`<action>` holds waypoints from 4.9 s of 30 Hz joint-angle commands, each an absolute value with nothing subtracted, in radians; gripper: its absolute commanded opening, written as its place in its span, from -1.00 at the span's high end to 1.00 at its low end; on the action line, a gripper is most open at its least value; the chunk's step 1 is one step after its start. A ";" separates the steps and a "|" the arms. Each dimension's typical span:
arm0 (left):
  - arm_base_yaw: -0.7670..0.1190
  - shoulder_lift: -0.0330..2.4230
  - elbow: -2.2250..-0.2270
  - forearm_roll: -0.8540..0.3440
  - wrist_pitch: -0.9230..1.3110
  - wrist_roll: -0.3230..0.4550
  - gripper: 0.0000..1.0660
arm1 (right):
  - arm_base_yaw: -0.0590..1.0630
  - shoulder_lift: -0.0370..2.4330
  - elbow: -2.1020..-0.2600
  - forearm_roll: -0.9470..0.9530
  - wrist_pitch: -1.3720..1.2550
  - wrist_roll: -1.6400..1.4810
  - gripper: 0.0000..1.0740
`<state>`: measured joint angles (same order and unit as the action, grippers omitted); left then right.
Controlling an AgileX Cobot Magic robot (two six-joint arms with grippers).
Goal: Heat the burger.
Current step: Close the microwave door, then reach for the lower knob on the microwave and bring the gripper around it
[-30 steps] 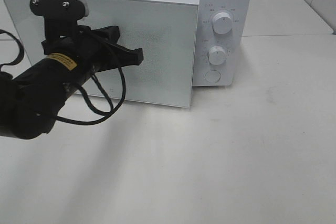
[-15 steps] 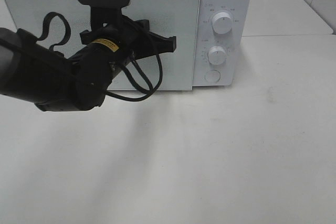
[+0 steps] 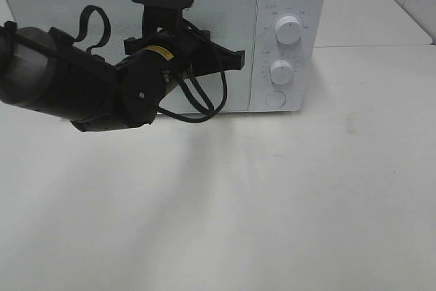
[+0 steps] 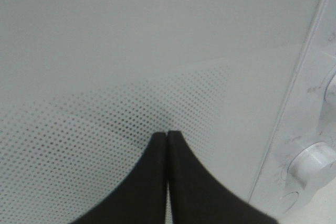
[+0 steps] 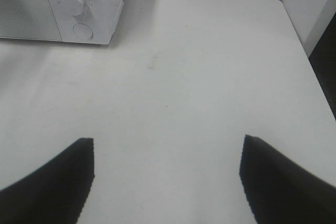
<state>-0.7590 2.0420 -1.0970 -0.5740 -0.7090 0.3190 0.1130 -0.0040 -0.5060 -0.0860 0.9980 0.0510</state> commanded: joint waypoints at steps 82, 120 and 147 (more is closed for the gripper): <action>0.101 0.922 -0.790 -0.223 1.200 0.176 -0.88 | 0.106 -0.035 -0.502 -0.085 0.994 0.049 -0.40; 0.101 -0.023 -0.520 -0.222 1.079 0.177 -0.88 | 0.106 -0.034 -0.502 -0.085 0.994 0.050 -0.40; 0.101 -0.028 -0.520 -0.180 1.076 0.131 -0.88 | 0.106 -0.029 -0.502 -0.085 0.994 0.049 -0.40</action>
<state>0.0980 -0.0040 -0.5210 -0.1830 1.0930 0.1430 0.1130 -0.0040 -0.5060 -0.0860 0.9980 0.0510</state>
